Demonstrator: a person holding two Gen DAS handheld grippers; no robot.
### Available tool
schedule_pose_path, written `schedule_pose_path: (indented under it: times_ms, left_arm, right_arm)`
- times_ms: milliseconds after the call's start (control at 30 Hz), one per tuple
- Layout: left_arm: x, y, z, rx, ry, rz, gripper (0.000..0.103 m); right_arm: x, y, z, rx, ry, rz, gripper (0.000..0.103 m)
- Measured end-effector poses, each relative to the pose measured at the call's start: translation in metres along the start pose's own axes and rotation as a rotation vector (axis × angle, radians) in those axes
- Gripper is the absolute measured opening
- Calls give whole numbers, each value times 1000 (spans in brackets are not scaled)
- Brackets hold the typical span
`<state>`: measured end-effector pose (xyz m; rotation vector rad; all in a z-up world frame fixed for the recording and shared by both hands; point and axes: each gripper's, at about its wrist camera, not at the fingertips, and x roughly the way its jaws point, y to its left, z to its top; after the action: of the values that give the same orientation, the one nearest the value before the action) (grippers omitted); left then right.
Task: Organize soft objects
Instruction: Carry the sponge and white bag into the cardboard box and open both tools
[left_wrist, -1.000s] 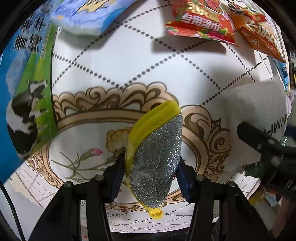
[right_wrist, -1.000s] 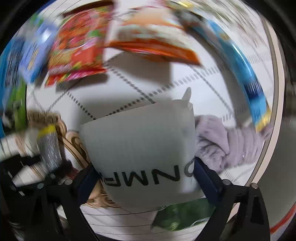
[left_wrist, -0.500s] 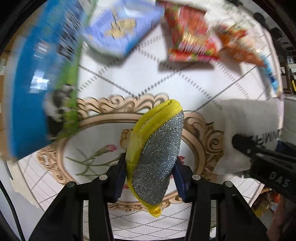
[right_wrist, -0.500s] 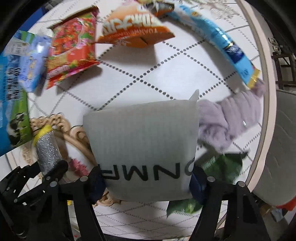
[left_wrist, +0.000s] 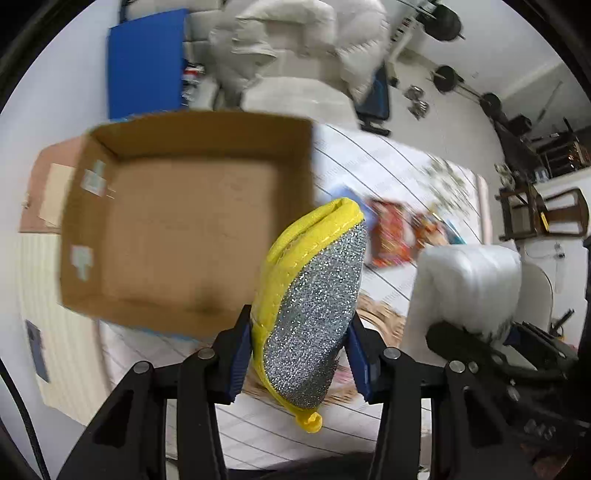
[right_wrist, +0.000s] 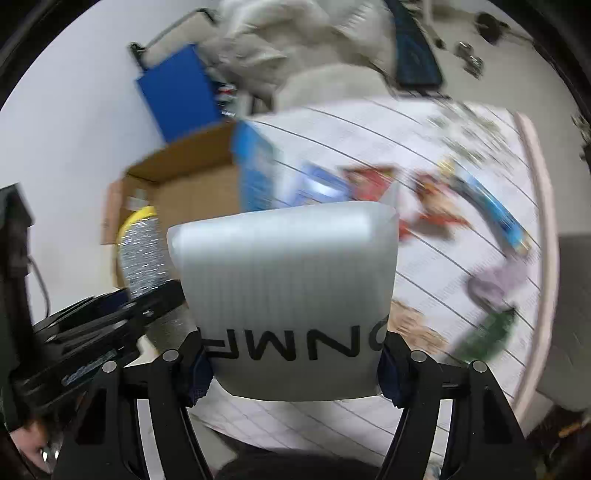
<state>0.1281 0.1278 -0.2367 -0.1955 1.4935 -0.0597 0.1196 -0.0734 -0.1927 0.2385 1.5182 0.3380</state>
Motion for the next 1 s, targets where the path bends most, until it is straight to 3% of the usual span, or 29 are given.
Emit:
schedule_pose_path:
  times_ms: [67, 100, 300, 433, 533, 867, 967, 1000]
  left_arm:
    - [-2, 42, 16, -15, 6, 26, 43]
    - [-4, 43, 36, -22, 16, 27, 43]
    - [53, 145, 93, -92, 154, -20, 43]
    - [99, 166, 128, -87, 230, -43, 44]
    - [123, 170, 137, -63, 275, -45, 44]
    - [154, 168, 141, 6, 352, -9, 48]
    - [150, 173, 140, -32, 366, -40, 55]
    - [146, 173, 141, -35, 351, -43, 70]
  right_arm:
    - [14, 42, 20, -8, -6, 12, 73]
    - [24, 67, 33, -8, -3, 18, 73]
    - [136, 124, 97, -18, 41, -54, 73]
    - [222, 129, 129, -31, 86, -135, 73]
    - [253, 137, 134, -26, 111, -167, 73]
    - [294, 147, 140, -14, 147, -226, 75]
    - [297, 148, 140, -19, 174, -217, 86]
    - [294, 150, 138, -19, 176, -214, 94]
